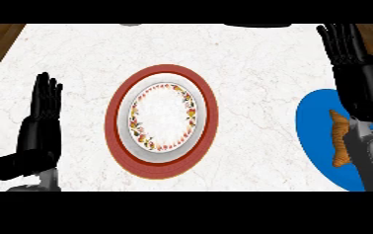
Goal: Pick the croissant from the plate and place it in the plate
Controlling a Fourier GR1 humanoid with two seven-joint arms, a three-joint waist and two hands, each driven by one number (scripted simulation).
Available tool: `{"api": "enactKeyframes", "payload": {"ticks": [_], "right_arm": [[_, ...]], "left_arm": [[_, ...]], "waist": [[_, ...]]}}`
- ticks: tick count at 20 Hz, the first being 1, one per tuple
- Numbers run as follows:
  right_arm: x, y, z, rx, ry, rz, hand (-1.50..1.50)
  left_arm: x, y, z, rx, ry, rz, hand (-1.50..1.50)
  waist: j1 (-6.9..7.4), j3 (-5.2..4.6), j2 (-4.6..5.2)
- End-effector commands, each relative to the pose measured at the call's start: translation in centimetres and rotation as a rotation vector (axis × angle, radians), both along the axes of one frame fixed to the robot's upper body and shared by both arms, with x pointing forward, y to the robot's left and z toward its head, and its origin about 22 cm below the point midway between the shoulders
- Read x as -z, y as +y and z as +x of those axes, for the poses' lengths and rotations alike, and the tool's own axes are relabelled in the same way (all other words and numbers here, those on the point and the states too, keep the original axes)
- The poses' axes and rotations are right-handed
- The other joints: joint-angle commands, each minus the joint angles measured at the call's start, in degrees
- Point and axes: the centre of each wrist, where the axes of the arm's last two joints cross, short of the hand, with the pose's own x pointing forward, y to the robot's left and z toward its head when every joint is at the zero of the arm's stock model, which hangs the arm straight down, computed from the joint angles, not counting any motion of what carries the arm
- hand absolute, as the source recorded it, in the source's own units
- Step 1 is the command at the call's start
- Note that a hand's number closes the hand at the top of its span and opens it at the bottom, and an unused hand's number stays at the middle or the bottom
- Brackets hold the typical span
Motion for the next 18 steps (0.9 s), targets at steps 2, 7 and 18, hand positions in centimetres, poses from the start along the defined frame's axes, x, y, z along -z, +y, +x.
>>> {"api": "enactKeyframes", "payload": {"ticks": [2, 7, 18], "right_arm": [[2.3, 1.9, 1.4, -0.067, 0.102, -0.115, 1.50], [3.2, -2.9, 1.0, 0.095, 0.242, -0.766, 1.50], [15.8, 2.2, -4.7, 0.367, 0.146, -0.371, -1.50]], "left_arm": [[-0.8, -0.8, 0.9, 0.083, 0.016, 0.049, 0.00], [-3.3, -0.2, 2.6, 0.210, 0.040, 0.130, 0.00], [-7.1, 0.8, 5.0, 0.320, 0.107, 0.119, 0.00]], "waist": [[-0.33, 1.18, -1.05], [-2.11, -1.19, -0.28], [-1.40, 1.24, -1.22]]}}
